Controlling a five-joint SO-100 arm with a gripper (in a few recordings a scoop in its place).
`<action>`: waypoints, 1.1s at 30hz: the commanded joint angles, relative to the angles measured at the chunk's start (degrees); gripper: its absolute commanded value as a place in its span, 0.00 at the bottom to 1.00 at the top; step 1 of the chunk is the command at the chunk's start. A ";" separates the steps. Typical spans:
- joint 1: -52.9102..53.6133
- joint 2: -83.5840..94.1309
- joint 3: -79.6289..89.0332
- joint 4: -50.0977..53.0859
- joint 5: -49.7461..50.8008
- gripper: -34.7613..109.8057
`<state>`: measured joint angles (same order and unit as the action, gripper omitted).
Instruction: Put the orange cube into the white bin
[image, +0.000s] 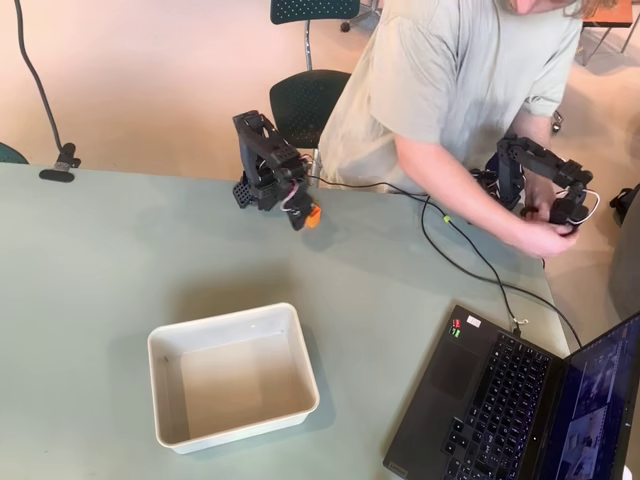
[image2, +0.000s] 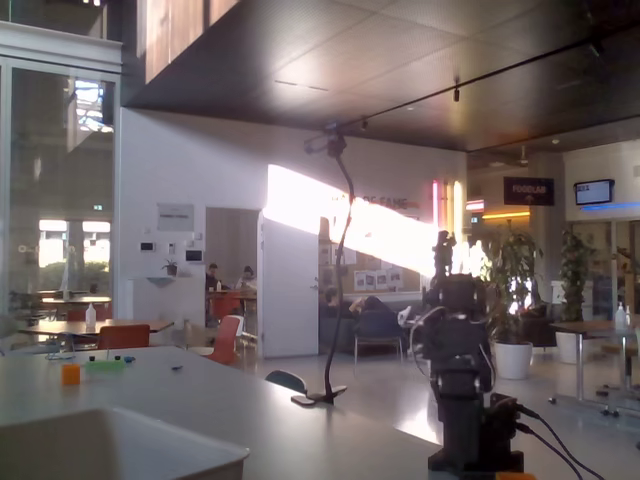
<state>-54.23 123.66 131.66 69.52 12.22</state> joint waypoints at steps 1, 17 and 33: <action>-5.80 -0.09 -2.37 0.35 3.69 0.22; -17.49 -0.09 -14.06 18.46 11.25 0.22; -17.58 -9.49 -15.03 20.39 11.25 0.28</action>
<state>-71.28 114.26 118.83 89.47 23.38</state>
